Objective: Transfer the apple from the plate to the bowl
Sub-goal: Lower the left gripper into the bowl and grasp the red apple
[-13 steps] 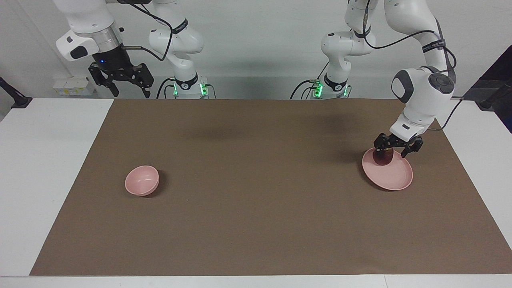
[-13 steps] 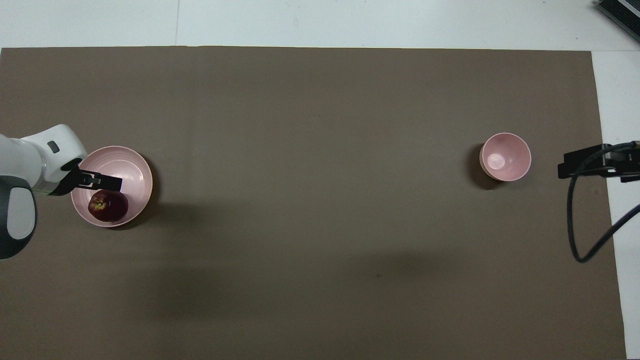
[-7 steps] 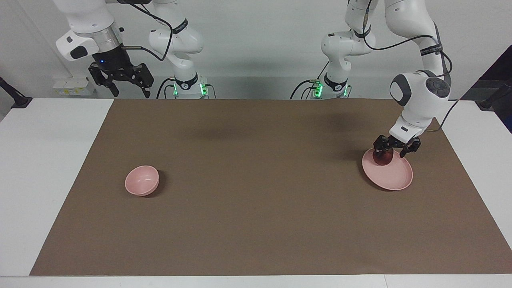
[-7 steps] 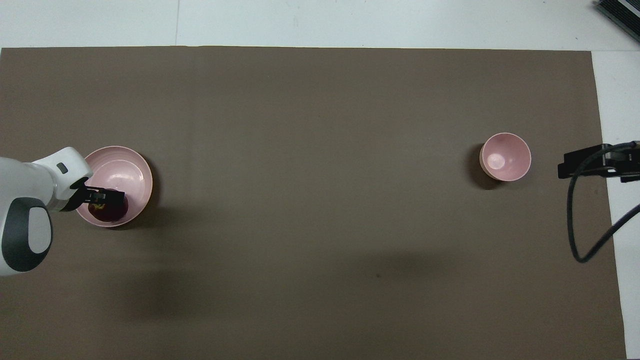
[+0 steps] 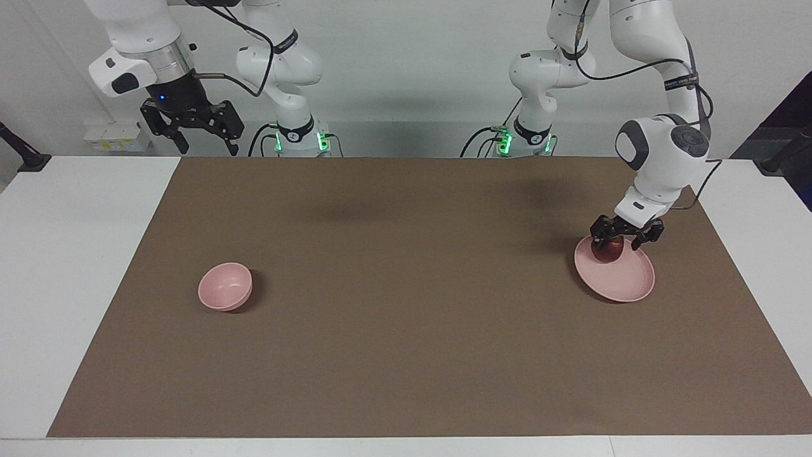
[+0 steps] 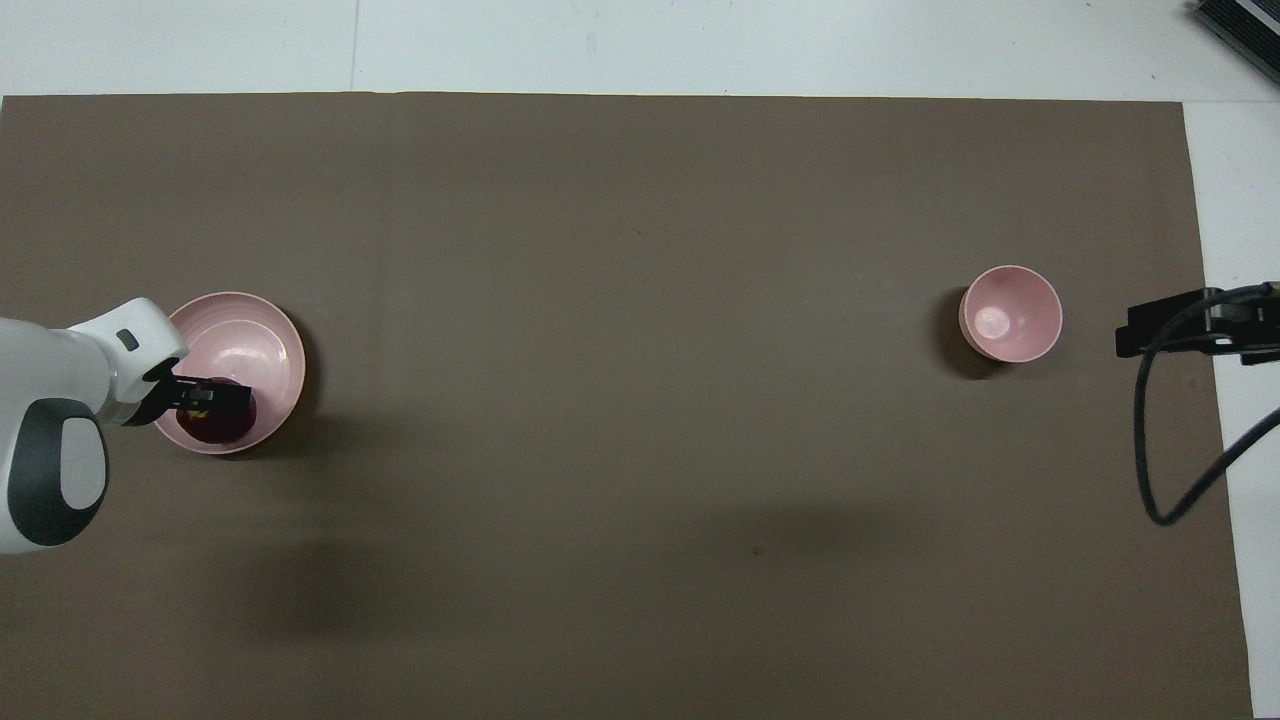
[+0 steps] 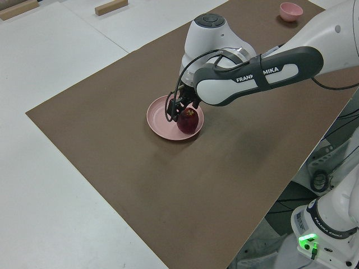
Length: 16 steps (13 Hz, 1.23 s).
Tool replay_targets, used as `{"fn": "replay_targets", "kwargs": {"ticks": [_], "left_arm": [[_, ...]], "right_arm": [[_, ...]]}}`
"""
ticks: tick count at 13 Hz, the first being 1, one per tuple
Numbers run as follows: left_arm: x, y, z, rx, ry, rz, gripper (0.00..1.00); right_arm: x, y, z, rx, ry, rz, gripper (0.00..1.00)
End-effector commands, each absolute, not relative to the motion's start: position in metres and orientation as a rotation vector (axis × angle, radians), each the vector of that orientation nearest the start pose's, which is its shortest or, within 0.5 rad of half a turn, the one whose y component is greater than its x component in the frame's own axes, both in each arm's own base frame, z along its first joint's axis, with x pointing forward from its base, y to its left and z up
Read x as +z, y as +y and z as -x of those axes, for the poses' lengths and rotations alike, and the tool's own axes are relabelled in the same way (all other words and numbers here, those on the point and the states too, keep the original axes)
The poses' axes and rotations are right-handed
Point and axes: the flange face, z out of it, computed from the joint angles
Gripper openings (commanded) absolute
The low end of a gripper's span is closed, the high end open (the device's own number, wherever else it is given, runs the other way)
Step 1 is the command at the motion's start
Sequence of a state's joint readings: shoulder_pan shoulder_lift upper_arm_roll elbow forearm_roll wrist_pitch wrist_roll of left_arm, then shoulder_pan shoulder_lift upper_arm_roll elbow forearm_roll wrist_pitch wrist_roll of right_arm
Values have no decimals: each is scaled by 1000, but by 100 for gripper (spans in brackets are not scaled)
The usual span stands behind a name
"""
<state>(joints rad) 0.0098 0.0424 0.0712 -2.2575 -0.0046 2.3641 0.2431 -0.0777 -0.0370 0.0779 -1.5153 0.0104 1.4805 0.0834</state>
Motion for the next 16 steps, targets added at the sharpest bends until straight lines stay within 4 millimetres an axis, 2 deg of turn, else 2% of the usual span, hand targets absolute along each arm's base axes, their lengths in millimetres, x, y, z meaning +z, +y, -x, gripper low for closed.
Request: {"fn": "replay_targets", "kwargs": {"ticks": [1, 16], "left_arm": [[348, 46, -525, -115, 234, 3132, 100], [346, 45, -520, -66, 220, 3140, 100]], "right_arm": [[666, 1, -531, 9, 155, 3108, 100], [666, 2, -531, 9, 152, 3108, 100]]}}
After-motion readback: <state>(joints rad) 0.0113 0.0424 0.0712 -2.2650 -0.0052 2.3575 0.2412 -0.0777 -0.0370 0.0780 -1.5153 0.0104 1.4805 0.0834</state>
